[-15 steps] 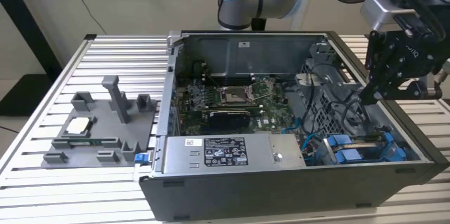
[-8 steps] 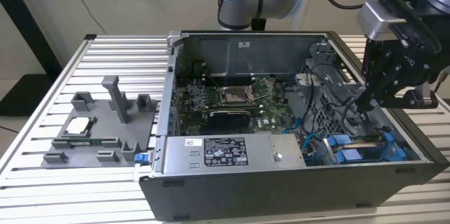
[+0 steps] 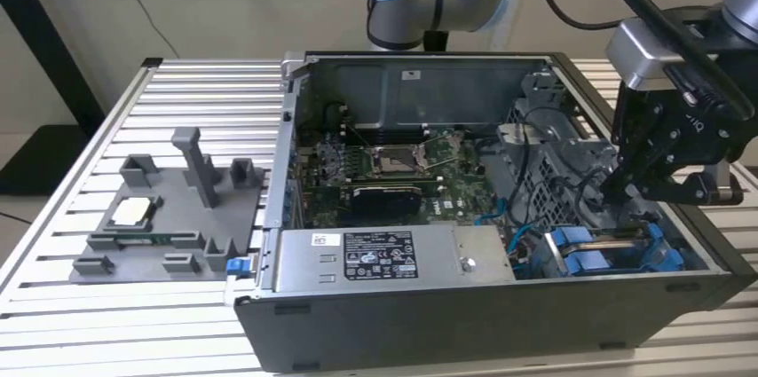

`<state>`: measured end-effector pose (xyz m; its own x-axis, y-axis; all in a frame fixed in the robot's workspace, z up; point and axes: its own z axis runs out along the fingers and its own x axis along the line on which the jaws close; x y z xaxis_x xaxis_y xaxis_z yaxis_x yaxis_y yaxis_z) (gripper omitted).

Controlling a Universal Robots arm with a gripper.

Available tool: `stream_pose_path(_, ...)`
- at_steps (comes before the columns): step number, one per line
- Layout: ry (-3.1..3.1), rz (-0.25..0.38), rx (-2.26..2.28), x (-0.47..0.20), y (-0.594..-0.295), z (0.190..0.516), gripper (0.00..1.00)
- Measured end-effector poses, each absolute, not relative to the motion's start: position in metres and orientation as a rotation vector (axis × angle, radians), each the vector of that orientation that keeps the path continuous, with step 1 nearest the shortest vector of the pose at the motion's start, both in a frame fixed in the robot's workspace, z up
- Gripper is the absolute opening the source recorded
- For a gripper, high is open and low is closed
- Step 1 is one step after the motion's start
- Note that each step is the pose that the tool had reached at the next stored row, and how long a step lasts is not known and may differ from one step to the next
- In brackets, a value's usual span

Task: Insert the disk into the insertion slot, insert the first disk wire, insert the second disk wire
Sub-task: 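Insert the second disk wire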

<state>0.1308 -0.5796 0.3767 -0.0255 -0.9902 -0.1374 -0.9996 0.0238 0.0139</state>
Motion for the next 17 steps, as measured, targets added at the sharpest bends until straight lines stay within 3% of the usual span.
stream_pose_path(17, 2.197, 0.141, -2.142, 0.1308, -0.5798, 0.367, 0.16)
